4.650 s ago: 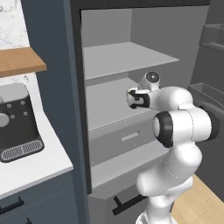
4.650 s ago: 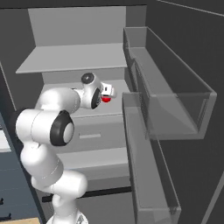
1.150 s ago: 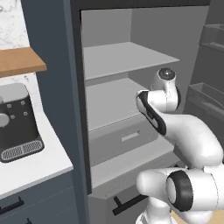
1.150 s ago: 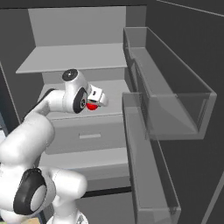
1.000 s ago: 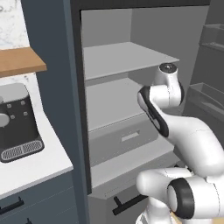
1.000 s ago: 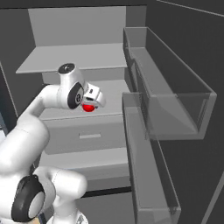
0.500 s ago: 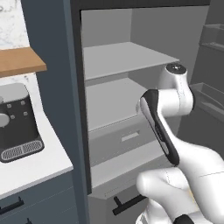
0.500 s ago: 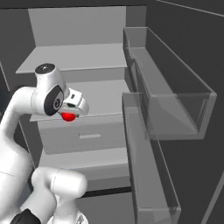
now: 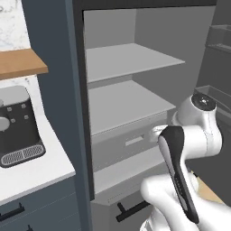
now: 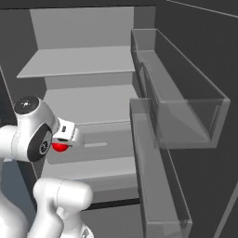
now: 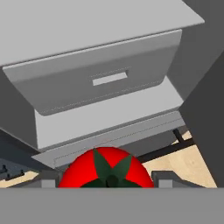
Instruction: Place one tomato and one fish in each tupperware on the nearby counter, to pack two identical lunches.
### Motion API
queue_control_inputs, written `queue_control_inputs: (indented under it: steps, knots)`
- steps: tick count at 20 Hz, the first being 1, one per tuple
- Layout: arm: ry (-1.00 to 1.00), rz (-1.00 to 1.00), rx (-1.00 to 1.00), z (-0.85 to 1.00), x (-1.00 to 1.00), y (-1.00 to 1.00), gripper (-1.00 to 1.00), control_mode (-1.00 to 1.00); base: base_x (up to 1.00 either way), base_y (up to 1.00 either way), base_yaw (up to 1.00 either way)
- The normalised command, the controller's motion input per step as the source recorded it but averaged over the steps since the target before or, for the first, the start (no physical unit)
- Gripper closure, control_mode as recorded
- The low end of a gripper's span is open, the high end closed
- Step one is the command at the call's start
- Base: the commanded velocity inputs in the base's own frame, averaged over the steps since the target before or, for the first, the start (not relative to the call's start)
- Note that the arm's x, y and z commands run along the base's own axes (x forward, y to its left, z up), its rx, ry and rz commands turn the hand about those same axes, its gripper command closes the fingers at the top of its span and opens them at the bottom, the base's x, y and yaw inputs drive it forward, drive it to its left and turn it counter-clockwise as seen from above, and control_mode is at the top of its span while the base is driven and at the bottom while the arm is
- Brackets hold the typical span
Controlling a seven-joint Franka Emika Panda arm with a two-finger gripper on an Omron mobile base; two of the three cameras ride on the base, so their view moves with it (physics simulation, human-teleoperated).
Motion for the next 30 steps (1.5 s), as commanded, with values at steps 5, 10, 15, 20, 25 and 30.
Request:
queue_control_inputs:
  steps: [5,10,15,20,25,30]
  knots:
    - [0.0,0.01,0.0,0.0,-0.26,0.0,1.0,-1.0,0.0,0.0,0.0]
    - [0.0,0.0,0.0,0.0,-0.47,0.05,1.0,-1.0,0.0,0.0,0.0]
    - [0.0,0.0,0.0,0.0,0.0,0.0,1.0,1.0,-0.98,0.46,0.12]
    - [0.0,0.0,0.0,0.0,0.0,0.0,1.0,1.0,-0.76,1.0,0.37]
    - [0.0,0.0,0.0,0.0,0.0,0.0,1.0,1.0,-0.27,1.0,0.33]
    - [0.0,0.0,0.0,0.0,0.0,0.0,1.0,1.0,0.16,1.0,0.28]
